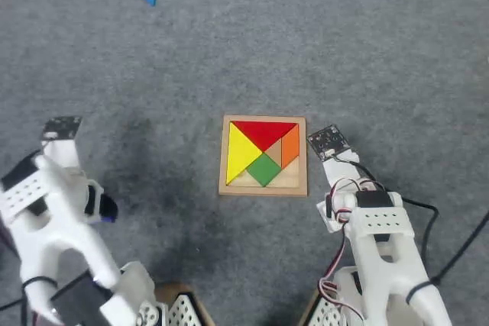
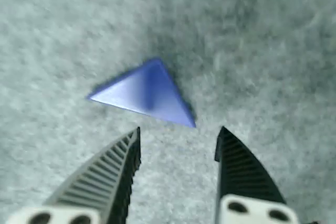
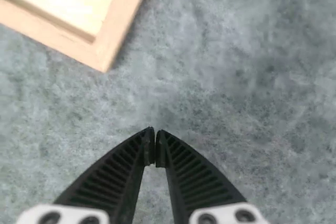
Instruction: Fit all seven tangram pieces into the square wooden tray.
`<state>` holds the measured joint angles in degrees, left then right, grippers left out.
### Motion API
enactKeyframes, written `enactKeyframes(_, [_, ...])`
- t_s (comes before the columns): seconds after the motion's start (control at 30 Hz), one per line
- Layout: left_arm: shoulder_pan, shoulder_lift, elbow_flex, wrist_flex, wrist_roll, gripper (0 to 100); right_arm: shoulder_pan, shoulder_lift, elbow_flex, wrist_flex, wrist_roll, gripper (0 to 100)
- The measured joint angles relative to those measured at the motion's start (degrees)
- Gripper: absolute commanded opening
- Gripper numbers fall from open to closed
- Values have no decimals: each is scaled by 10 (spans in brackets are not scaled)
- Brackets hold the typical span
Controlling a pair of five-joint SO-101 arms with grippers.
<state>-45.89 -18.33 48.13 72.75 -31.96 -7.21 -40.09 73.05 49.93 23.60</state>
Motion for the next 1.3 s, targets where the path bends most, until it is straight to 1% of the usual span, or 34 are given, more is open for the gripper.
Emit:
enactKeyframes(0.27, [-37, 0, 56, -67, -15, 231, 1, 0, 0, 0, 1, 13])
enactKeyframes(0.5, [-39, 2, 62, -120, -17, 232, 1, 0, 0, 0, 1, 13])
enactKeyframes(0.6, [-37, 36, 56, -145, -11, 232, 1, 0, 0, 0, 1, 13])
enactKeyframes(0.67, [-40, 85, 34, -160, -3, 232, 1, 0, 0, 0, 1, 13])
enactKeyframes(0.83, [-43, 179, -30, -159, 3, 232, 1, 0, 0, 0, 1, 13])
enactKeyframes(1.0, [-40, 219, -72, -157, 0, 227, 0, 0, 0, 0, 1, 13])
enactKeyframes(1.2, [-11, 227, -78, -156, -21, 137, 0, 0, 0, 0, 1, 13])
enactKeyframes(1.3, [8, 227, -78, -149, -47, 107, 0, 0, 0, 0, 1, 13])
